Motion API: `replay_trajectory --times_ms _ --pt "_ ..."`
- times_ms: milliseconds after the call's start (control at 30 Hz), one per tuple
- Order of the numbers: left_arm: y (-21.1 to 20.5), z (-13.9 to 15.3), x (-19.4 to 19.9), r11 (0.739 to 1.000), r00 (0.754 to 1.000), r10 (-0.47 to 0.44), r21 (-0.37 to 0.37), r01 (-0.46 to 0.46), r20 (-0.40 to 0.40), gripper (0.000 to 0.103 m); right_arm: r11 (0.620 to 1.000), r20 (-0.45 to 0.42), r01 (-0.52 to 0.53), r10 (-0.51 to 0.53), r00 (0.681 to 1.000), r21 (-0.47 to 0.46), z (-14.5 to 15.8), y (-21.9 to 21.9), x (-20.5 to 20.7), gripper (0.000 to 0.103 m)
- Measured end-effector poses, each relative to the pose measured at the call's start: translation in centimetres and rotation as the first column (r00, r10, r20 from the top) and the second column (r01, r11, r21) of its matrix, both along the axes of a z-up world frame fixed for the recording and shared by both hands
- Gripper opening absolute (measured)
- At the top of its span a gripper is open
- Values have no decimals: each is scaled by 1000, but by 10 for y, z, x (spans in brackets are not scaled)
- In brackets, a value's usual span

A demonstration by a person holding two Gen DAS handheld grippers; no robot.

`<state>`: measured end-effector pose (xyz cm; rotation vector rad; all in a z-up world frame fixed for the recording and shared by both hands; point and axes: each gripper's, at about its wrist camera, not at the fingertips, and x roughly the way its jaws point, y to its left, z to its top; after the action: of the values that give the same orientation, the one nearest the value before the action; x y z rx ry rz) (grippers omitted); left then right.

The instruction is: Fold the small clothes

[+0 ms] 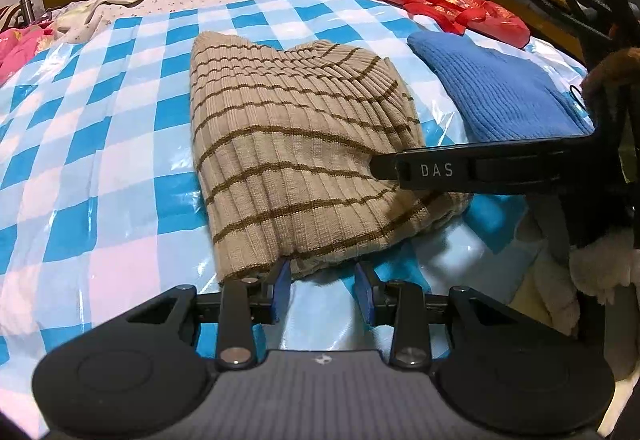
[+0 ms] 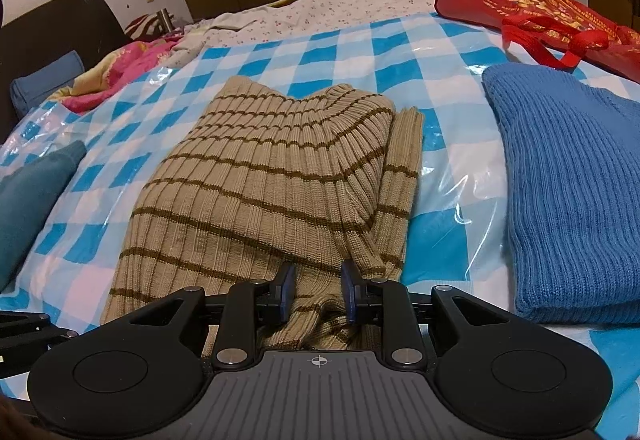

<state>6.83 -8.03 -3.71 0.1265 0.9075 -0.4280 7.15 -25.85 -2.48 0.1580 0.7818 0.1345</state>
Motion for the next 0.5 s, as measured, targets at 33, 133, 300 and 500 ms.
replay_trajectory --times_ms 33,133,300,500 --pt "0 0 0 1000 1000 0 2 0 -1 45 1000 1 0 0 1000 1 0 0 0 23" --pt "0 3 1 1000 1000 3 1 -3 -1 45 1000 0 0 0 1000 1 0 -1 0 23" --pt "9 20 3 1000 998 29 -12 -28 59 45 1000 -1 2 -2 1000 17 0 -2 0 23" --pt "13 32 37 997 992 81 5 -82 102 46 999 -2 8 -8 1000 41 0 -5 1 24"
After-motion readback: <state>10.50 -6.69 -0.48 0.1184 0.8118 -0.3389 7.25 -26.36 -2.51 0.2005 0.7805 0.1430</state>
